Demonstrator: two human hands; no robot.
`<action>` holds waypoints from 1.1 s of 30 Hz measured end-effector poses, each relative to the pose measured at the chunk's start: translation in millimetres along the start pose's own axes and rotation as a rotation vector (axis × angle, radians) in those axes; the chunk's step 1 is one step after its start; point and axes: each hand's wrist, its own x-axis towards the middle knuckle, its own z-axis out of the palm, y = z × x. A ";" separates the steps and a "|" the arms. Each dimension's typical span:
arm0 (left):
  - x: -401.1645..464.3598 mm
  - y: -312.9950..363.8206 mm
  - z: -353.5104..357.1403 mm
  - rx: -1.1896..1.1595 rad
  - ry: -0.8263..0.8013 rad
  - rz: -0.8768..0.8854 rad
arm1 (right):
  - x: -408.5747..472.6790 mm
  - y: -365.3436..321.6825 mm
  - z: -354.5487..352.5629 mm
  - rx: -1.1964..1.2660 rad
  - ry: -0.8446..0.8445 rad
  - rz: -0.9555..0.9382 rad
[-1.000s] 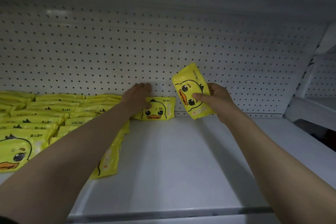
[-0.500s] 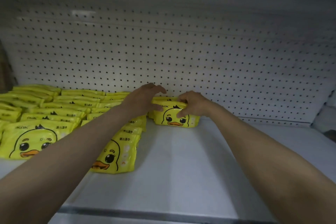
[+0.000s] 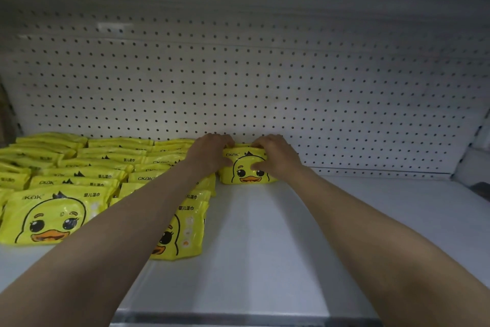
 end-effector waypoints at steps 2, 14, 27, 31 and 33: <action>1.2 0.2 1.4 0.016 -0.001 -0.012 | -2.1 -3.1 2.5 -0.032 0.026 0.023; -2.5 3.5 -6.0 -0.029 -0.020 -0.018 | -17.2 -31.9 6.5 -0.280 0.089 0.191; -124.8 21.0 -90.6 -0.056 0.153 -0.147 | -92.7 -112.3 -69.2 -0.001 -0.024 -0.046; -201.3 20.4 -119.5 -0.021 0.205 -0.235 | -137.9 -148.2 -80.8 0.067 -0.018 -0.149; -240.9 17.5 -133.4 0.007 0.235 -0.283 | -160.1 -167.1 -83.3 0.092 -0.021 -0.199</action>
